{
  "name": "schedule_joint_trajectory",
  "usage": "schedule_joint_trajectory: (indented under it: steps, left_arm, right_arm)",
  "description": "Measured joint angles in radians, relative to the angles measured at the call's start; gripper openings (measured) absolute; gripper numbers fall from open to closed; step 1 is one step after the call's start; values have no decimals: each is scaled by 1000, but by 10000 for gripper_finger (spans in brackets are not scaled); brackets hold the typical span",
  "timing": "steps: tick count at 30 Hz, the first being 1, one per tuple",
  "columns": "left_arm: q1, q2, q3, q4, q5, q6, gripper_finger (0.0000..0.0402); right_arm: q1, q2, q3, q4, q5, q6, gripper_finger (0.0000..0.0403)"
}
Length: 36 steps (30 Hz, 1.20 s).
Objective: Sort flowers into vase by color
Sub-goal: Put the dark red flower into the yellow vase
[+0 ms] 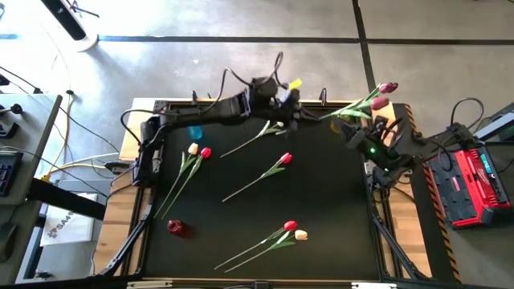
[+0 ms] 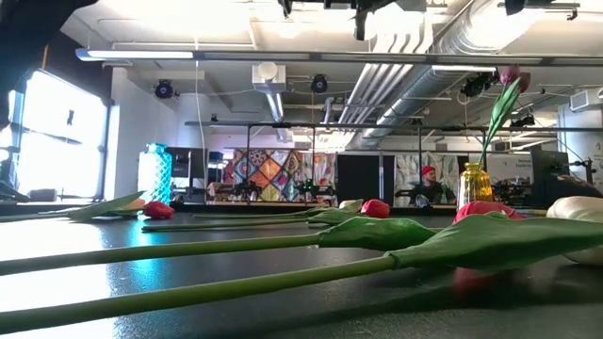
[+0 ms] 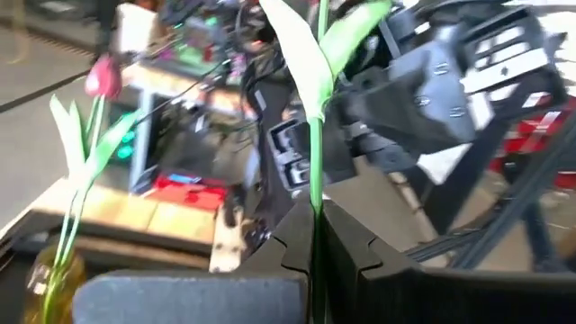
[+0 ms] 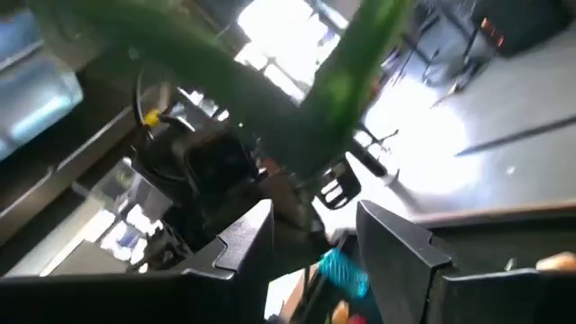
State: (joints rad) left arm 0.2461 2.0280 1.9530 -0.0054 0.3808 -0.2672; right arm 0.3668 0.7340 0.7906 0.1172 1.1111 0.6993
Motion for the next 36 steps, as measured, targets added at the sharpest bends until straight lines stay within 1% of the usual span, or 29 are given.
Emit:
schedule_joint_trajectory:
  steps: [3, 6, 9, 13, 18, 21, 23, 25, 27, 28, 31, 36]
  left_arm:
    - [42, 0, 0, 32, 102, 1, 0]
    - [79, 0, 0, 34, 186, 1, 0]
    - [104, 3, 0, 27, 235, 20, 0]
    - [115, 6, 0, 24, 279, 34, 0]
    - [114, 6, 0, 25, 291, 48, 0]
    - [114, 6, 0, 20, 290, 60, 0]
    - [114, 6, 0, -1, 287, 62, 0]
    - [114, 7, 0, -30, 278, 73, 0]
    - [114, 7, 0, -59, 252, 97, 1]
    - [114, 7, 0, -76, 235, 105, 3]
    - [112, 7, 0, -139, 216, 135, 22]
    - [99, 9, -41, -165, 185, 164, 77]
  right_arm:
    - [-42, 8, 0, 33, 14, -36, 149]
    - [-82, 24, 0, 64, -37, -77, 149]
    - [-119, 54, 0, 114, -110, -120, 149]
    - [-172, 108, 0, 201, -149, -184, 149]
    - [-232, 145, 0, 277, -151, -212, 149]
    - [-250, 146, 0, 288, -153, -214, 136]
    - [-250, 148, 0, 292, -153, -223, 112]
    - [-249, 149, 0, 292, -153, -236, 74]
    - [-250, 148, 0, 280, -152, -243, 28]
    - [-250, 149, -1, 275, -152, -263, 15]
    - [-253, 150, -1, 265, -140, -283, 14]
    - [-297, 139, -1, 180, -117, -290, 5]
